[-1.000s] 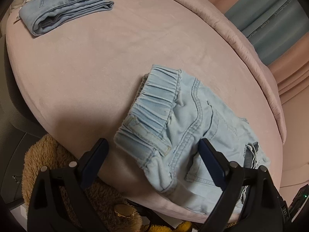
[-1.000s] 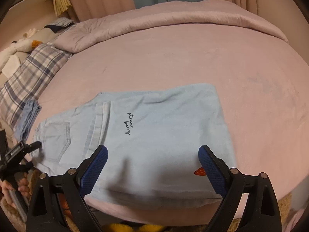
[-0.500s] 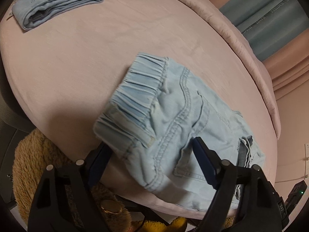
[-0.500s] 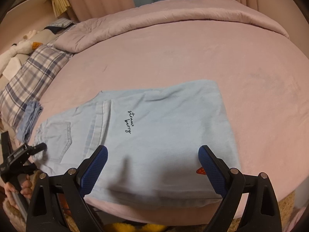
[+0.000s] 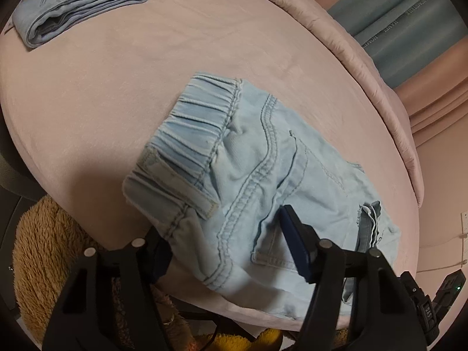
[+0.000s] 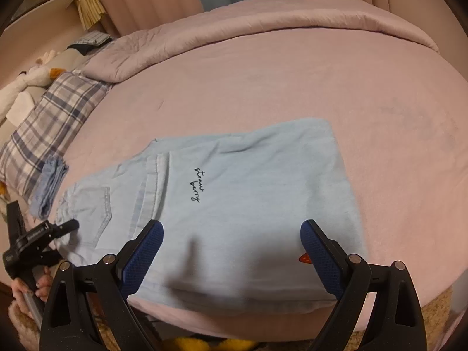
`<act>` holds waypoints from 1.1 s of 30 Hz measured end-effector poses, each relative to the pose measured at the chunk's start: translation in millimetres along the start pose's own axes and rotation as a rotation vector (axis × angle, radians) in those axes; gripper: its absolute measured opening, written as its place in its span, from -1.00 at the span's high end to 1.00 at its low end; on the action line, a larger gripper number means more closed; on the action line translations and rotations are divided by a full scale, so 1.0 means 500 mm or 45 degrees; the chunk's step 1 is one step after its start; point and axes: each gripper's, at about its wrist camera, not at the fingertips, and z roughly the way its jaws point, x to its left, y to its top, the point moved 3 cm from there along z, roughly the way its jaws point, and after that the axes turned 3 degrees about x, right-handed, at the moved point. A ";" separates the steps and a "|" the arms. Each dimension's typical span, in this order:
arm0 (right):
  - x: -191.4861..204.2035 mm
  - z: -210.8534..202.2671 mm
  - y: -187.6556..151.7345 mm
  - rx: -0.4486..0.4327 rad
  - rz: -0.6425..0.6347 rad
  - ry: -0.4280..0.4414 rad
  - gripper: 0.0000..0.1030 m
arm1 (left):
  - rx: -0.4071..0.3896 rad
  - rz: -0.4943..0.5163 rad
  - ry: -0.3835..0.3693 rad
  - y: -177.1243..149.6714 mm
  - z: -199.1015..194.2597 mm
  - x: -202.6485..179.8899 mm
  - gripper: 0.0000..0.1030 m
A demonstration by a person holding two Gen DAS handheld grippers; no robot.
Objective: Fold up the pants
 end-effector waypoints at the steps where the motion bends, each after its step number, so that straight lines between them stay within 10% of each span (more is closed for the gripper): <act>1: 0.000 0.000 0.000 0.001 0.001 0.002 -0.83 | -0.002 0.003 0.001 -0.002 0.001 -0.003 -0.18; 11: -0.001 0.002 -0.003 0.010 0.007 0.017 -0.83 | -0.028 0.039 -0.062 -0.011 -0.005 -0.025 0.57; 33: -0.021 -0.017 0.000 -0.041 0.057 0.028 -0.83 | -0.223 0.379 -0.207 -0.035 -0.119 -0.224 0.67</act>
